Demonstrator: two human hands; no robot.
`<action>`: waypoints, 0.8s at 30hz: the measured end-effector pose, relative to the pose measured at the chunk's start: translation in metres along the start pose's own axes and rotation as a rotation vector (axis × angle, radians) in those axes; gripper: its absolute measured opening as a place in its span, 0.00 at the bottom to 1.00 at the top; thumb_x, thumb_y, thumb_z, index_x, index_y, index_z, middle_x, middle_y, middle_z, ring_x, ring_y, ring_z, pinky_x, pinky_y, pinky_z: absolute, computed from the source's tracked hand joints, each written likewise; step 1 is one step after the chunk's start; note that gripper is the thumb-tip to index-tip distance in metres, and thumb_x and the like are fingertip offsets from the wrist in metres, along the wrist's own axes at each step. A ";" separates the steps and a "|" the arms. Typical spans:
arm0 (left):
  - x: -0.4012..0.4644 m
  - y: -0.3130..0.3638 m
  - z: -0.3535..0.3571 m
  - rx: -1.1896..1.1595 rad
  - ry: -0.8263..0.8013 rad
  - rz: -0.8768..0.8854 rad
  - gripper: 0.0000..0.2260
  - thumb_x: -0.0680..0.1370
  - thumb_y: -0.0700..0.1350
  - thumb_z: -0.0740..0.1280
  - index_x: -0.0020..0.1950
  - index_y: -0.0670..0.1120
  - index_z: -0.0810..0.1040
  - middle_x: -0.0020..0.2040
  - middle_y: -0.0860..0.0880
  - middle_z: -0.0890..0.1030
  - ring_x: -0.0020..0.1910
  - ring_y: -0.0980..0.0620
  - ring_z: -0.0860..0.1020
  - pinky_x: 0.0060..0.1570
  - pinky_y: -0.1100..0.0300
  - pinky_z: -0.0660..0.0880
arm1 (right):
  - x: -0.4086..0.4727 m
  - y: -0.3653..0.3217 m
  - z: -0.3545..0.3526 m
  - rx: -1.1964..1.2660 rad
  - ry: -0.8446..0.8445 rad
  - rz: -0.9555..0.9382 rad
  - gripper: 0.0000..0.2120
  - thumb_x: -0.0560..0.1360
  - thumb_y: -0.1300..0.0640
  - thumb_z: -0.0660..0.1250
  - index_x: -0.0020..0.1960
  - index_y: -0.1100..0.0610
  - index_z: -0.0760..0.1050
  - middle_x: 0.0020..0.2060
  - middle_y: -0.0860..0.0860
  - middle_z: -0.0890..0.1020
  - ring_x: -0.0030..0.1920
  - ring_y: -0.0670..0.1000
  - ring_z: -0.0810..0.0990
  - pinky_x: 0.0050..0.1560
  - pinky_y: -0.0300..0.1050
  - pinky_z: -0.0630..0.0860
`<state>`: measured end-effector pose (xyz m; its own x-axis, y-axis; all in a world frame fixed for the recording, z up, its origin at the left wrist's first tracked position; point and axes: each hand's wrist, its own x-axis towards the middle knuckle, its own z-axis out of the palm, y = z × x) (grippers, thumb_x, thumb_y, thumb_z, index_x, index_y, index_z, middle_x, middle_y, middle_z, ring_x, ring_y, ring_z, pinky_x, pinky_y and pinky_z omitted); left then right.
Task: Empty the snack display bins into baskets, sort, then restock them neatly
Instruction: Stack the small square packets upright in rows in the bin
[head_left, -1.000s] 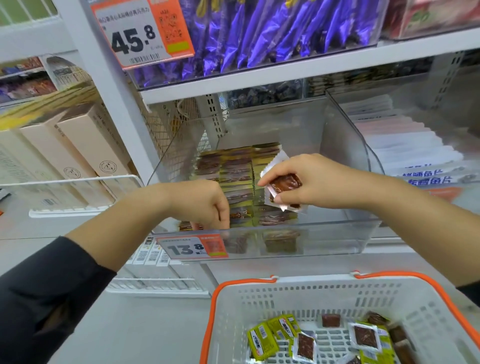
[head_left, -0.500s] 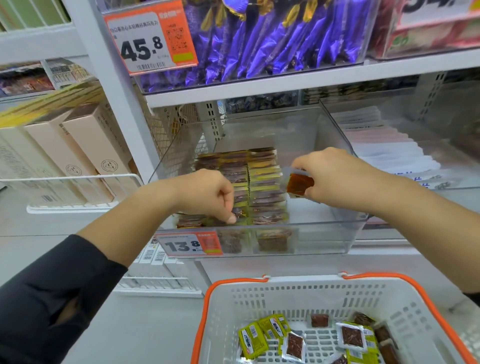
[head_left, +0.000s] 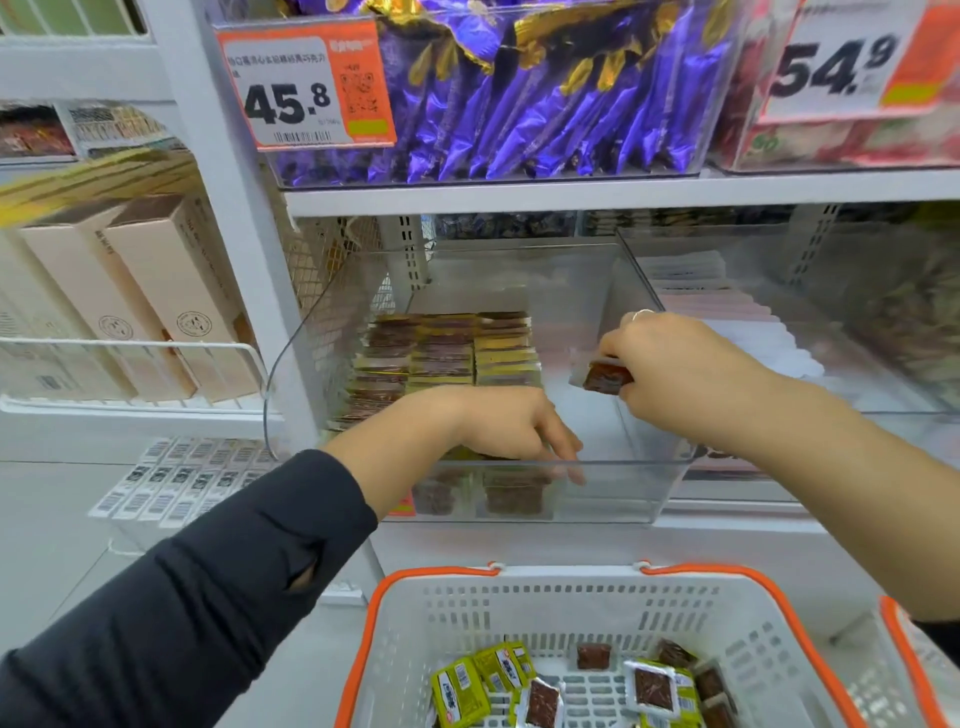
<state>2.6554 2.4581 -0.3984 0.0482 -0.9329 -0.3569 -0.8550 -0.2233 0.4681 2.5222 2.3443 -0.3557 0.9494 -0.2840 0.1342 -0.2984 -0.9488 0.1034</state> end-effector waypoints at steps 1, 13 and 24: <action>0.001 -0.001 0.000 0.023 -0.042 -0.017 0.10 0.81 0.44 0.64 0.57 0.53 0.83 0.70 0.54 0.74 0.74 0.56 0.61 0.75 0.56 0.55 | -0.001 0.003 0.000 0.005 0.010 0.010 0.09 0.71 0.67 0.61 0.49 0.60 0.76 0.47 0.56 0.74 0.46 0.59 0.76 0.41 0.49 0.73; -0.019 -0.017 -0.001 -0.105 0.336 -0.078 0.09 0.80 0.46 0.65 0.56 0.49 0.84 0.60 0.54 0.81 0.61 0.57 0.76 0.64 0.58 0.70 | 0.004 -0.002 0.004 0.122 -0.061 0.057 0.06 0.76 0.63 0.60 0.47 0.55 0.63 0.44 0.55 0.73 0.43 0.57 0.69 0.40 0.46 0.64; -0.019 -0.059 0.009 0.116 0.494 -0.343 0.25 0.82 0.56 0.58 0.76 0.48 0.62 0.76 0.47 0.63 0.75 0.48 0.60 0.71 0.57 0.58 | 0.115 -0.007 0.056 0.225 -0.142 0.405 0.05 0.78 0.64 0.60 0.51 0.63 0.73 0.52 0.60 0.78 0.54 0.60 0.77 0.44 0.45 0.70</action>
<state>2.7005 2.4915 -0.4267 0.5403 -0.8404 -0.0420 -0.7978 -0.5275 0.2919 2.6392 2.3103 -0.3961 0.7697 -0.6381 -0.0183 -0.6333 -0.7598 -0.1470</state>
